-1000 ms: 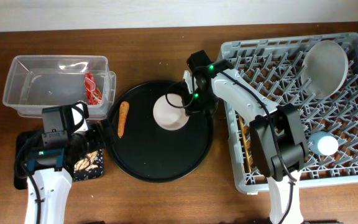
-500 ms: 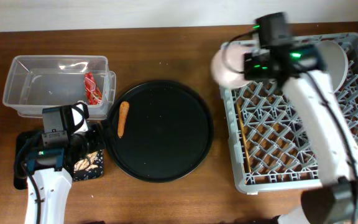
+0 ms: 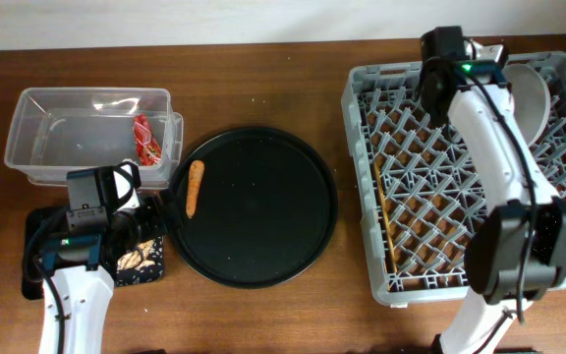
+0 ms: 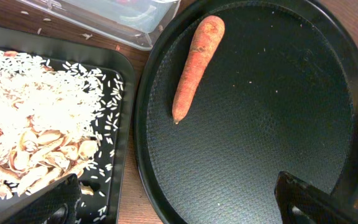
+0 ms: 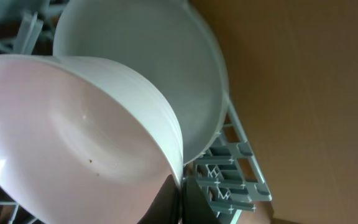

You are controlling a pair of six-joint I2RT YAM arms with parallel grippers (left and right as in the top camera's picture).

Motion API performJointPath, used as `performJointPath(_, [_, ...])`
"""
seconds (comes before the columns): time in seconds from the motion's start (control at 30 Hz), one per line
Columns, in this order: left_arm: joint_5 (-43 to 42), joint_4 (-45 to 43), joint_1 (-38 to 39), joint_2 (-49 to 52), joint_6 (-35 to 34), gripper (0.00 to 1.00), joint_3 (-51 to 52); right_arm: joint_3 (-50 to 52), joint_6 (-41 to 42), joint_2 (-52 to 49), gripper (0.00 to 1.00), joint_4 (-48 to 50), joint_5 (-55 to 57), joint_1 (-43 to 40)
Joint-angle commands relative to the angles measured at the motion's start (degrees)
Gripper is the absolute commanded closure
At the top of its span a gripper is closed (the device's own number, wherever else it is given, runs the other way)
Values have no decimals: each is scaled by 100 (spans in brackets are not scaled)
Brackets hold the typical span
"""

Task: Sort waste into correct bins and load items into the dishwasher rack
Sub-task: 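Grasp the empty bowl with the right gripper and place it in the rack, then grasp the carrot on the round tray with the left gripper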

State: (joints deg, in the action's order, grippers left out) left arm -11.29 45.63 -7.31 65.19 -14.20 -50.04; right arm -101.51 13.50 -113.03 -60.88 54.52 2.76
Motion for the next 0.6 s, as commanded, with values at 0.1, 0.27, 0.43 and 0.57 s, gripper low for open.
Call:
performJointPath(0.1, [59, -13, -26, 17, 11, 1, 9, 9, 356, -280, 96, -131, -210, 304])
performJointPath(0.27, [61, -11, -26, 17, 11, 1, 9, 9, 356, -280, 96, -566, -933, 402])
performJointPath(0.43, [61, -9, -26, 17, 11, 1, 9, 9, 358, -273, 85, -1281, -2240, 402])
performJointPath(0.57, [61, -11, -26, 15, 11, 1, 9, -39, 350, 55, 69, -1690, -3209, 402])
